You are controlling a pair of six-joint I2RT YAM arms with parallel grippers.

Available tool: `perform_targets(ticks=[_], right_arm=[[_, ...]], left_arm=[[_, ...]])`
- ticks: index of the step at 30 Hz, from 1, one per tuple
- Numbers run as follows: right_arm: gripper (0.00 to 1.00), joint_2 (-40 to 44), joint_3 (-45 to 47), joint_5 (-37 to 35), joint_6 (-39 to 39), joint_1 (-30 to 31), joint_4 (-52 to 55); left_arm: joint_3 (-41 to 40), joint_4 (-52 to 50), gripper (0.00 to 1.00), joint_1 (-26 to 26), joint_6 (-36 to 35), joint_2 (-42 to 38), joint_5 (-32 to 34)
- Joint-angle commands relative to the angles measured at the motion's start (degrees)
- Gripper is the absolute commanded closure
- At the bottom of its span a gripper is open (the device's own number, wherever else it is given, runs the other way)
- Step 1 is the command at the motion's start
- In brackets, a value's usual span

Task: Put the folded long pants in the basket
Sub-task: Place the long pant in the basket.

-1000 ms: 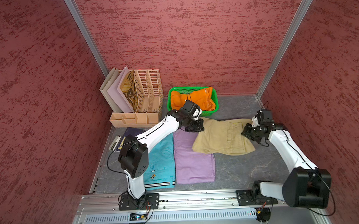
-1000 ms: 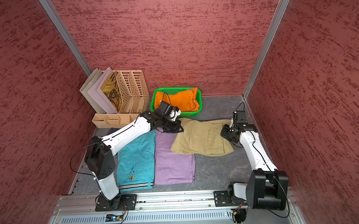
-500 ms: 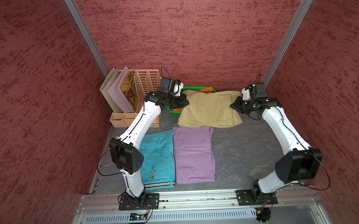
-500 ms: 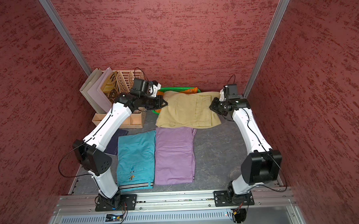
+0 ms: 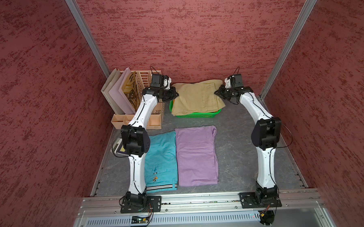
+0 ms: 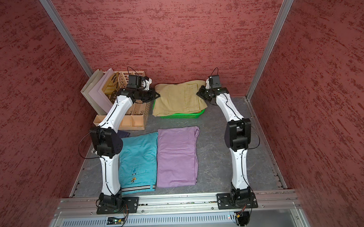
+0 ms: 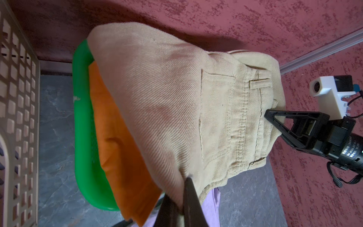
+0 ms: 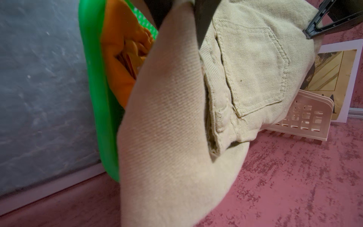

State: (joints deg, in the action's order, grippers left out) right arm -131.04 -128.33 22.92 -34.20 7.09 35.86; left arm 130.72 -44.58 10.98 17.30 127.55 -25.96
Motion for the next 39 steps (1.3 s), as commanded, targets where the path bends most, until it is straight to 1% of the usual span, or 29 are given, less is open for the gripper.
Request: perform_targets(ticks=[1, 3, 6, 9, 16, 21, 29, 31, 32, 33, 34, 35, 36, 37, 39], right_arm=[[1.0, -4.6, -8.6, -0.1, -1.3, 0.2, -0.2], [1.0, -6.8, -10.2, -0.8, -1.4, 0.2, 0.2], [1.0, -8.6, -9.8, -2.8, -1.4, 0.2, 0.2], [1.0, -10.4, -9.7, -2.9, -1.6, 0.2, 0.6], [1.0, -11.8, -8.4, -5.2, -1.6, 0.0, 2.9], [1.0, -12.3, -7.7, -5.8, -1.4, 0.1, 4.1], [1.0, -11.6, -5.7, -6.7, -0.9, 0.1, 4.7], [1.0, -11.3, -5.6, -6.7, -0.5, 0.1, 4.8], [1.0, -11.0, -5.4, -6.9, -0.6, 0.0, 4.7], [0.98, -10.7, -5.3, -6.9, -0.6, 0.0, 4.5], [0.88, -10.5, -5.3, -6.4, -0.4, 0.0, 4.0], [0.84, -10.2, -5.3, -5.9, -0.3, 0.0, 3.7], [0.79, -9.9, -5.3, -5.2, -0.3, -0.1, 3.4], [0.7, -9.2, -5.3, -4.9, -0.2, -0.1, 3.3], [0.55, -7.8, -5.1, -4.6, 0.8, -0.1, 3.2]], left_arm=[[4.2, 3.7, 1.0, -1.7, 0.4, 2.9, -1.7], [6.0, 3.7, 1.0, -2.3, 0.7, 5.4, -2.5], [7.5, 4.0, 1.0, -2.7, 0.5, 8.4, -3.0], [9.4, 3.1, 1.0, -2.8, 0.0, 11.2, -2.9], [9.9, 3.5, 1.0, -2.9, 0.0, 15.6, -3.0], [10.2, 4.1, 1.0, -2.8, 0.4, 17.2, -3.2], [11.1, 3.8, 1.0, -3.4, 0.3, 17.4, -2.6], [12.0, 3.5, 0.96, -3.7, 0.8, 17.3, -2.7], [12.3, 3.7, 0.96, -3.7, 0.9, 17.3, -2.9], [12.9, 3.7, 0.94, -3.9, 1.0, 17.2, -3.1], [13.5, 3.6, 0.9, -3.8, 0.9, 17.0, -3.2], [14.2, 3.3, 0.81, -3.8, 0.7, 17.0, -3.3], [14.6, 3.2, 0.65, -3.9, 0.6, 16.7, -3.3], [14.8, 3.2, 0.56, -3.9, 0.5, 16.2, -3.4], [14.8, 3.0, 0.42, -4.2, 0.3, 14.7, -3.8]])
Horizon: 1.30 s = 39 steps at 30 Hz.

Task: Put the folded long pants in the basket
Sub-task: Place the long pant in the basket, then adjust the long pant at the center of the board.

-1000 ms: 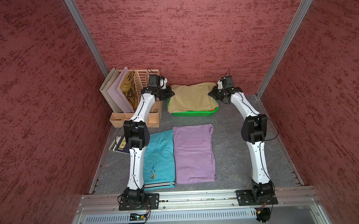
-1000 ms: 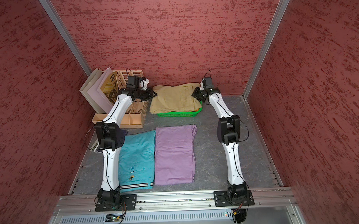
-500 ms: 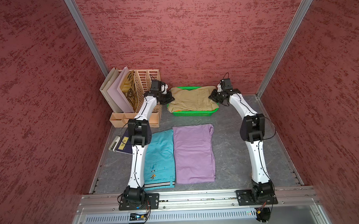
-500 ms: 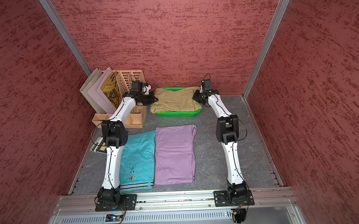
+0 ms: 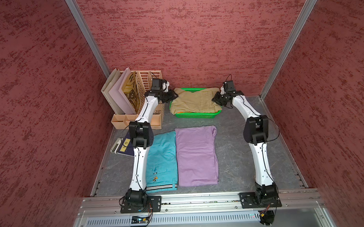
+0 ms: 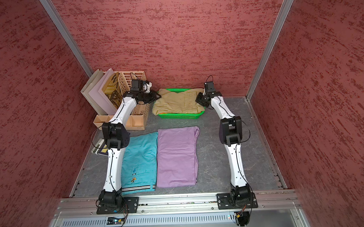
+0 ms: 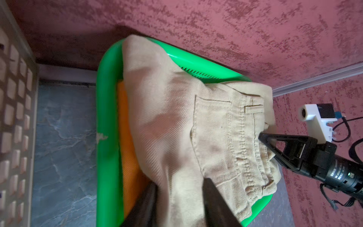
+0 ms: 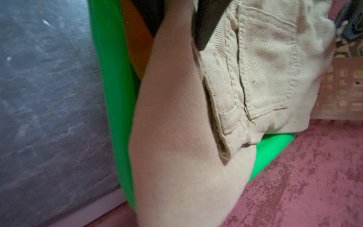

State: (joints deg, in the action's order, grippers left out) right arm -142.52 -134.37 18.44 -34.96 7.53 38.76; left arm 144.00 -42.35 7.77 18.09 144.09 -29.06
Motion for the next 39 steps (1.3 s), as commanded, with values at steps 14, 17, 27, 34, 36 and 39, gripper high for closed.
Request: perform_targets(ticks=[14, 17, 27, 34, 36, 39], right_arm=[[0.31, 41.3, 36.5, -7.4, 2.8, -0.5, -1.6], [0.31, 51.9, 52.2, -4.3, 1.4, 0.3, -5.1], [0.32, 66.4, 87.6, 5.9, -2.0, 9.4, -18.2], [0.29, 59.4, 93.6, 12.1, -6.6, 14.0, -32.1], [0.28, 56.4, 93.8, 11.4, -6.8, 14.9, -33.1], [0.27, 53.6, 93.9, 11.1, -7.0, 15.6, -34.6]], left_arm=[[-40.3, 6.4, 0.29, -5.1, 7.7, -41.5, -1.9], [-57.9, 10.6, 0.29, -4.3, 7.6, -53.6, -2.4], [-86.7, 10.1, 0.33, 7.0, 7.8, -69.9, -2.2], [-92.0, 9.6, 0.35, 10.6, 7.9, -70.9, -2.3], [-93.5, 9.3, 0.35, 11.3, 7.8, -71.9, -1.6], [-96.2, 10.2, 0.35, 11.6, 8.5, -73.5, -1.5]])
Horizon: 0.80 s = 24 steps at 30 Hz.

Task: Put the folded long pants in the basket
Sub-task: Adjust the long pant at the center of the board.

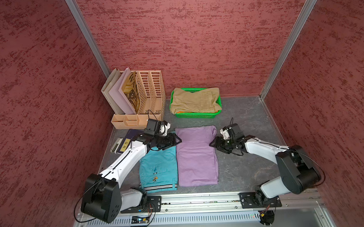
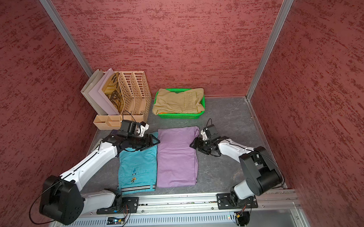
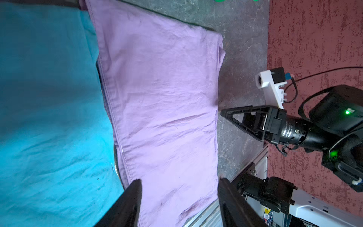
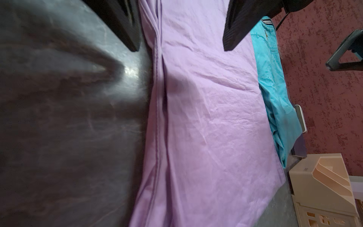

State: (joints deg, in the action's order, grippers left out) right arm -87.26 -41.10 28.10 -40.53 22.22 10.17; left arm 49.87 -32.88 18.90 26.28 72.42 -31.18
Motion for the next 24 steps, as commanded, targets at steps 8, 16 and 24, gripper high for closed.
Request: perform_targets(ticks=[8, 16, 24], right_arm=[[0.43, -7.1, -1.2, -2.7, 0.4, 1.1, -3.8], [0.91, -6.4, -3.7, -8.6, 4.0, -2.6, 3.6], [0.85, -1.5, -8.4, -18.9, 12.6, -15.8, 19.2]], left_arm=[[-4.0, 1.1, 0.35, 1.4, 0.6, -1.8, 0.9], [-3.0, 2.3, 0.35, 4.6, 0.3, 0.2, 0.3], [-0.8, 4.1, 0.35, 11.7, -1.4, 4.7, -1.1]])
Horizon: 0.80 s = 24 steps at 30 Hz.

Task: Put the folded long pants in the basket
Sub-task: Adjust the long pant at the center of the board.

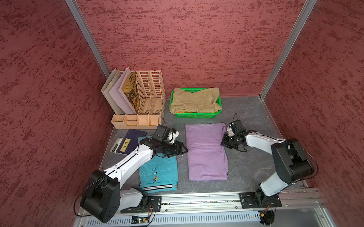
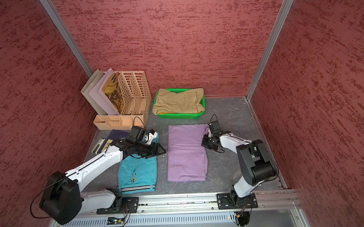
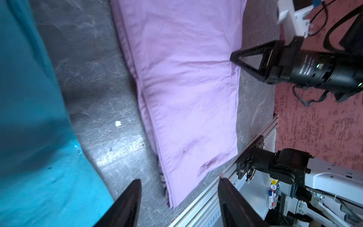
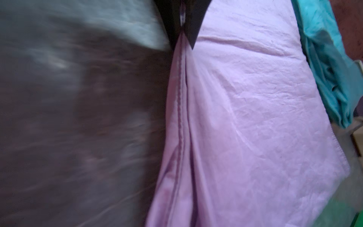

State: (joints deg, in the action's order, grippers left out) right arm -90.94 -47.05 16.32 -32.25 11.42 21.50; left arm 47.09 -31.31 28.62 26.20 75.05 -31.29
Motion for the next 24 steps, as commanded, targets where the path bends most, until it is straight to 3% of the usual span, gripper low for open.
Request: perform_targets(ticks=[1, 3, 7, 14, 18, 24], right_arm=[[0.65, 2.2, -3.7, -7.7, 4.5, -7.2, 8.9], [0.46, 2.1, -6.6, -8.2, 4.5, -10.1, 10.4], [0.35, 6.7, -9.0, -5.7, 5.1, -10.5, 6.6], [0.5, 1.2, -10.5, 8.1, 2.3, -7.2, 2.9], [0.52, -3.0, -9.9, 3.7, 2.0, -3.3, 4.3], [0.52, -6.4, -10.4, -0.1, 2.8, -3.3, 6.3]], left_arm=[[2.6, 2.8, 0.35, 3.2, -1.6, 3.4, -1.0], [4.2, 3.4, 0.35, 5.7, -1.9, 6.2, -0.8], [5.9, 6.4, 0.35, 9.0, -0.6, 10.5, -0.7], [5.4, 13.5, 0.38, 14.4, 3.2, 18.5, -0.9], [4.9, 17.1, 0.4, 17.4, 6.2, 23.2, -0.5], [5.9, 20.8, 0.41, 23.1, 8.6, 29.0, -1.3]])
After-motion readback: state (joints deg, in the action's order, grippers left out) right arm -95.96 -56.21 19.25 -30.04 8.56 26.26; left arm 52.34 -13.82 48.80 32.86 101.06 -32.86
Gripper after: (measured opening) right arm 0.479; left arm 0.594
